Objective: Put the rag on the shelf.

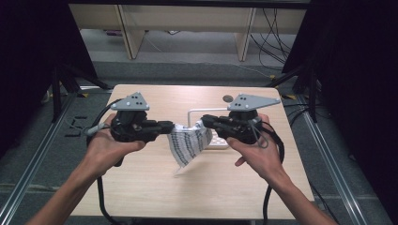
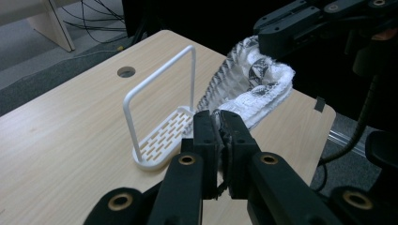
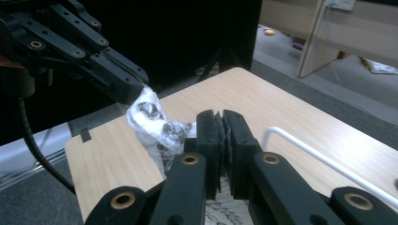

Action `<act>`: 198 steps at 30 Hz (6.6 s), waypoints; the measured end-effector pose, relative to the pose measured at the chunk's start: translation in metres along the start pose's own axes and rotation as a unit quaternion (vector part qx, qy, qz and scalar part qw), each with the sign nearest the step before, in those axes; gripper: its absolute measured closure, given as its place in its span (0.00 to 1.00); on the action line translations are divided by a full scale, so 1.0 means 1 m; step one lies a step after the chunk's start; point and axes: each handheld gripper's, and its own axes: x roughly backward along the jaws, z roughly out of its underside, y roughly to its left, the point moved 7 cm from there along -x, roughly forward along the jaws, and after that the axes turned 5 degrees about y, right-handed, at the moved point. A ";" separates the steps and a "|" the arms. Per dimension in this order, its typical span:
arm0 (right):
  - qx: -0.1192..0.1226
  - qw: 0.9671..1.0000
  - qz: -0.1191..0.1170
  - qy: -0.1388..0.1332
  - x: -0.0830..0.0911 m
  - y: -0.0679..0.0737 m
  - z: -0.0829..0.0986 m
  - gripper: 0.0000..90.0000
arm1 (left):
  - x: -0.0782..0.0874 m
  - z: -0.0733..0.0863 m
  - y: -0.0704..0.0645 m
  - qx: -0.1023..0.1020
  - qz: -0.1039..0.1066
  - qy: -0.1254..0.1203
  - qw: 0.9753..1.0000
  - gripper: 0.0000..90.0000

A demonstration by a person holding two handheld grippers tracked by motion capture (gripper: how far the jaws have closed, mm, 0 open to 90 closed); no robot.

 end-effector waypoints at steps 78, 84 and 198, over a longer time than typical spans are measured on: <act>-0.188 0.975 0.119 0.014 -0.085 -0.202 -0.003 0.96 | -0.173 -0.067 0.146 0.177 -0.072 0.013 0.981 0.93; -0.196 0.972 0.125 0.033 -0.095 -0.207 0.006 0.95 | -0.182 -0.049 0.152 0.190 -0.069 0.033 0.979 0.92; -0.105 0.988 0.110 0.040 0.003 -0.131 0.072 0.45 | -0.083 0.039 0.070 0.109 -0.040 0.038 0.993 0.33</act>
